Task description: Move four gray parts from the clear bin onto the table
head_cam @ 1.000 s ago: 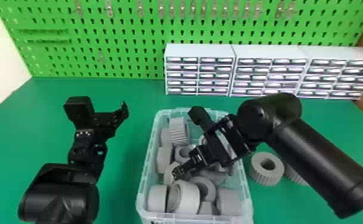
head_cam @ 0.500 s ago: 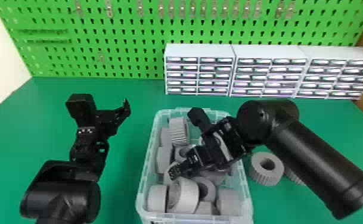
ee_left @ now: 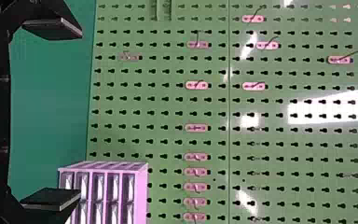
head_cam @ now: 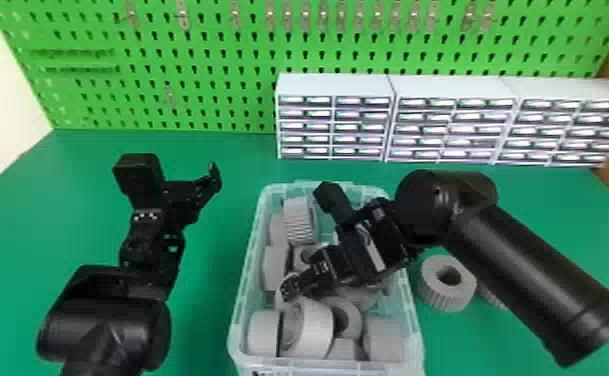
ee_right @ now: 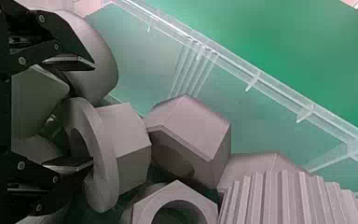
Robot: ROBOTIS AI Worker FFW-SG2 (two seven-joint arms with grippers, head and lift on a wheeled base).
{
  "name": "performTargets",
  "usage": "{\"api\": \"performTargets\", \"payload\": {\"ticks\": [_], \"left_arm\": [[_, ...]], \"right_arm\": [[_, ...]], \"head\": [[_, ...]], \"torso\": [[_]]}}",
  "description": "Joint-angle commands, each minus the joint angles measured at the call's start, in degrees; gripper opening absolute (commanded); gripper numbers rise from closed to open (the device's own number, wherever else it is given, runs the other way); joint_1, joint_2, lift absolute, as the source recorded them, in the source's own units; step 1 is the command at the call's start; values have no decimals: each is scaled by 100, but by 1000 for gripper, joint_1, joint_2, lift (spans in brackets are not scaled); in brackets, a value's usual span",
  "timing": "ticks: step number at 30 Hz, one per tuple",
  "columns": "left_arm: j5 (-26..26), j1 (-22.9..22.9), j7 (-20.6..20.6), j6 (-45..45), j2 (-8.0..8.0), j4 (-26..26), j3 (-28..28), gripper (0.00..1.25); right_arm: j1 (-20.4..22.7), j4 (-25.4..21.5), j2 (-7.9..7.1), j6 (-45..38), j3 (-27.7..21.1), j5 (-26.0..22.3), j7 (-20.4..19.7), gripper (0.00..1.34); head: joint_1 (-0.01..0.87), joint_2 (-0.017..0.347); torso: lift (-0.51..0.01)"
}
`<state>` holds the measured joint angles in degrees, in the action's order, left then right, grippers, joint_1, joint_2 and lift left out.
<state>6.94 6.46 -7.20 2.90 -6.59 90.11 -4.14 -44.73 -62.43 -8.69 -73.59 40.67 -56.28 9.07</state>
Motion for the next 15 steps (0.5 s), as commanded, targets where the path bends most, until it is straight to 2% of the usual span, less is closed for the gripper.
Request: {"api": "performTargets", "payload": {"ticks": [1, 7, 15], "left_arm": [[0, 22, 0, 0, 0, -11, -25, 1157], [0, 57, 0, 0, 0, -46, -52, 1157], [18, 66, 0, 0, 0, -55, -69, 1157]], "right_arm": [[0, 82, 8, 91, 47, -164, -63, 802], [-18, 205, 25, 240, 187, -516, -247, 804], [-44, 328, 43, 284, 310, -691, -327, 804]], "head": [[693, 72], [693, 72], [693, 72]], "torso": [[-52], [-52], [-52]]}}
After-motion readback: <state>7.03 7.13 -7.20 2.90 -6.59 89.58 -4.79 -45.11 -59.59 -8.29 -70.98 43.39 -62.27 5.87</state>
